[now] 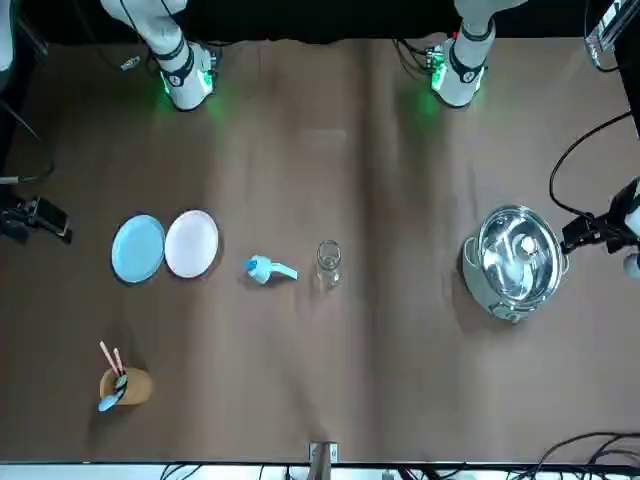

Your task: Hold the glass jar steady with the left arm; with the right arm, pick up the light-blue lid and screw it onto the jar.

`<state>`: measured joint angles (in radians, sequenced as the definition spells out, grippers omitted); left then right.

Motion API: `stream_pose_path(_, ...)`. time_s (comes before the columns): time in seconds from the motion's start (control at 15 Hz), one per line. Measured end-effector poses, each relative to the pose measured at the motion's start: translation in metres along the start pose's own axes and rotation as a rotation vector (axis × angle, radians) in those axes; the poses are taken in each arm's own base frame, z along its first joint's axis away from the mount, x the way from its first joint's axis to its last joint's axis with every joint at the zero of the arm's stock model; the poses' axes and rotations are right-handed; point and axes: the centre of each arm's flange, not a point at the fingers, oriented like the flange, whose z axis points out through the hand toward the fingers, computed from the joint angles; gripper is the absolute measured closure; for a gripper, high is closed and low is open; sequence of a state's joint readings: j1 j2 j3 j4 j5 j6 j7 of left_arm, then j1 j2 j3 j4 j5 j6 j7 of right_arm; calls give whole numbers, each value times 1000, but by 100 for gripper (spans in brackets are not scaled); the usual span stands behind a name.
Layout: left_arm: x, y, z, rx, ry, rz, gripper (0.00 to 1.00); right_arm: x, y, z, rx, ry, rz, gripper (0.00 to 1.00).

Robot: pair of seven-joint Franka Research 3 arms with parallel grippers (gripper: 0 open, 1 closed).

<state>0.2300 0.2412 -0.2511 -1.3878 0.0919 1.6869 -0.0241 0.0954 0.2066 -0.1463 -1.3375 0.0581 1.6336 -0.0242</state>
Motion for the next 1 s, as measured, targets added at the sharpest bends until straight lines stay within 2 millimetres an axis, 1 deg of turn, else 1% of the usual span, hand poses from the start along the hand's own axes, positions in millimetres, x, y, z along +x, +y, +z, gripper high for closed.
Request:
stream_pose_path(0.33,0,-4,0,1,0,-4,1,0,0,0,0,0,0,0)
stream_pose_path(0.67,0,6,1,-2,-2,14,1,0,0,0,0,0,0,0)
stream_pose_path(0.87,1,26,7,-11,-13,48,1,0,0,0,0,0,0,0)
stream_pose_path(1.0,3,50,19,-24,-31,89,1,0,0,0,0,0,0,0)
